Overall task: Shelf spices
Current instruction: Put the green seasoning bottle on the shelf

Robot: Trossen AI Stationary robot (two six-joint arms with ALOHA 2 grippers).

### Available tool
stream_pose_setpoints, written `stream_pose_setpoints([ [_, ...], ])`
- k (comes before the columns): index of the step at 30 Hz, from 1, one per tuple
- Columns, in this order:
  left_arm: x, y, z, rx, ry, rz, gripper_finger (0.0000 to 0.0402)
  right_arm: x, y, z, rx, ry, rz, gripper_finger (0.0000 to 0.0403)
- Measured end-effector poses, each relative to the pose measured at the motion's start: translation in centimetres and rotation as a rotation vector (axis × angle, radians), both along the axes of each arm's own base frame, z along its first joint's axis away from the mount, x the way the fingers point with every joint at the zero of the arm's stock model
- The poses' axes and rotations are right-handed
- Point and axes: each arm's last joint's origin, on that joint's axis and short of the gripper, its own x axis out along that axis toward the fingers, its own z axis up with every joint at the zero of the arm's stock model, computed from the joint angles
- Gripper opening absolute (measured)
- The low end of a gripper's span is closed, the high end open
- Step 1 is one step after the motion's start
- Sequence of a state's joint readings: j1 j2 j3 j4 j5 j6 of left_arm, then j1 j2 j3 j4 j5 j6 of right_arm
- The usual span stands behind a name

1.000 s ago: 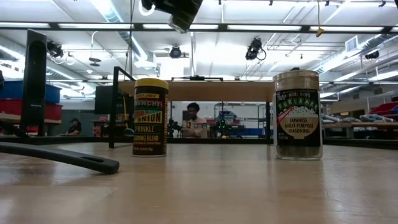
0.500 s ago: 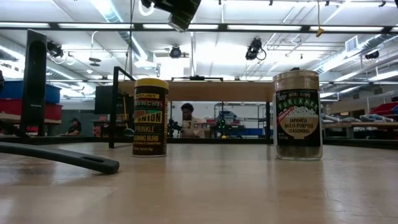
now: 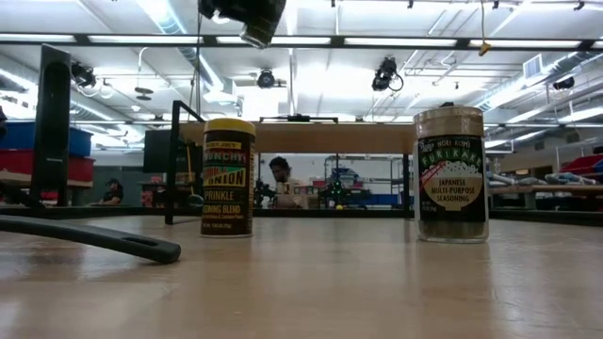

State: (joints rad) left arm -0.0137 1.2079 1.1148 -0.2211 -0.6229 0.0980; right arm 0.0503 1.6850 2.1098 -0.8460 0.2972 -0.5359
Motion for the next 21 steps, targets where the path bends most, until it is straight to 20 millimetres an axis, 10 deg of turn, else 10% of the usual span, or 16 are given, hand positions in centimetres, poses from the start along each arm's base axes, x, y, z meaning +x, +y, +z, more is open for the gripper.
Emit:
stream_pose_setpoints([
  [11, -4.8, 5.6, -2.9, -0.070, -0.198, -0.253, 0.0190, -5.0, 3.5, 3.4, 0.010, -0.119, 0.091, 0.0295],
  [21, -6.0, 11.6, -5.7, -0.174, -0.193, -0.304, 0.0190, -5.4, 5.4, 3.4, 0.011, -0.118, 0.130, 0.0293],
])
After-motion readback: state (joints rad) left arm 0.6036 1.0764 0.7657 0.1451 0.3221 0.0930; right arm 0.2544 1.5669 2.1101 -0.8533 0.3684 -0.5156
